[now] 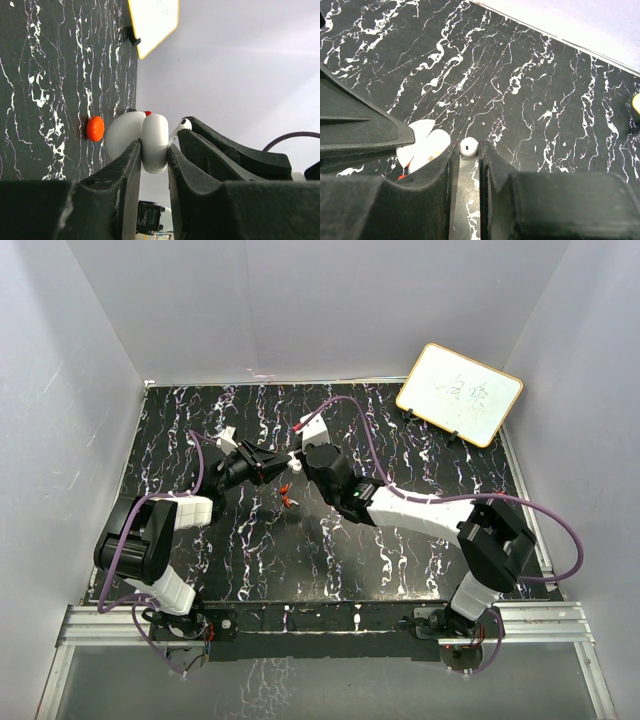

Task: Insert the wireless bluetooth earbuds into the charging case
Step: Pick up the earbud from the center of the board, then place the earbud in the charging case.

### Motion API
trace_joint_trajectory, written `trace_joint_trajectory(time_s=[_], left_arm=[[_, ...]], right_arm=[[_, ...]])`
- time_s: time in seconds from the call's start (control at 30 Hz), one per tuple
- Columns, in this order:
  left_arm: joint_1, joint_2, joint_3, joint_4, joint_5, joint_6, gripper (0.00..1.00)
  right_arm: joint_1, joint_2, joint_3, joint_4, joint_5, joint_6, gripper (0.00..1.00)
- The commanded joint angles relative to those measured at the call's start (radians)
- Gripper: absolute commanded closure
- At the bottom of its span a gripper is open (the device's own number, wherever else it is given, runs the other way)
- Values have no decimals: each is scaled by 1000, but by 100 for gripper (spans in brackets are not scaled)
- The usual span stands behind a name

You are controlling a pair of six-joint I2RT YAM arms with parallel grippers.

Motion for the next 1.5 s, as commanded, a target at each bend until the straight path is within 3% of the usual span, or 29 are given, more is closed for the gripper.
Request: trace_joint_trajectory(time_s=[0.0,1.47], left_arm=[[-10,-11,34,21,-14,-12,100],[-25,-24,28,4,-44,-29,100]], right_arm=[[10,20,64,42,63,-17,91],[38,158,158,16,153,-30,93]])
